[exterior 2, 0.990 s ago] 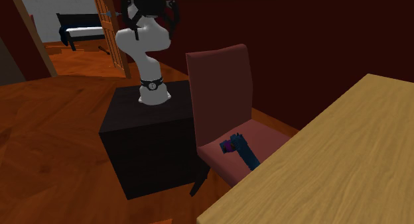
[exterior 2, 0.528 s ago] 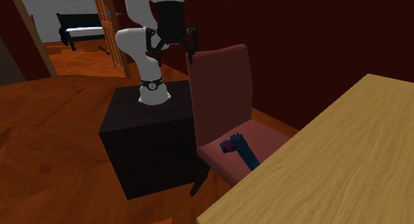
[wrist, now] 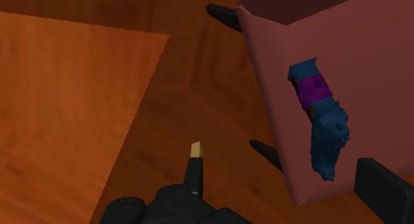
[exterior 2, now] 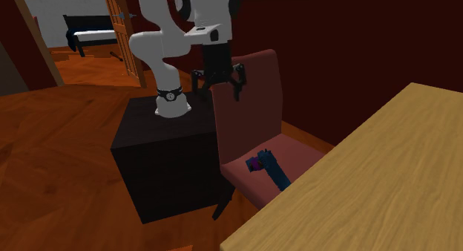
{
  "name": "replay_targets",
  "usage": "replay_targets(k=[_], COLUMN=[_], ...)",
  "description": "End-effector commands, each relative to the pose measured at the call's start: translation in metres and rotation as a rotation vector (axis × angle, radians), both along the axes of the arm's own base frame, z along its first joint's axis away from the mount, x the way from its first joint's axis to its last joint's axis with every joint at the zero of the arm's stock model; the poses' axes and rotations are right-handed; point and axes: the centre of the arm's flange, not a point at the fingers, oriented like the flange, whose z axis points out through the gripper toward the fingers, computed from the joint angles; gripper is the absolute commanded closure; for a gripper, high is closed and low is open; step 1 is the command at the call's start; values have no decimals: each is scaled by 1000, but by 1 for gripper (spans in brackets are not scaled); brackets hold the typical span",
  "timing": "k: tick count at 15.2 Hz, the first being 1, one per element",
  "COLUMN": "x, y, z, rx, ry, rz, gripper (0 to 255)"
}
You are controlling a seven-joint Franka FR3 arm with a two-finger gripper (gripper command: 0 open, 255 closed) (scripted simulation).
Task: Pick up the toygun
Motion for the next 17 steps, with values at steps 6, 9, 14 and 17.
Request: replay_targets(k=[6,9,14,17], x=[34,46,66,75], y=[50,72,111,128], z=[-65,-94,-141,-162], rx=[40,57,84,96], ry=[30,43,65,75], rz=[8,12,18,21], gripper=[0,0,0,0])
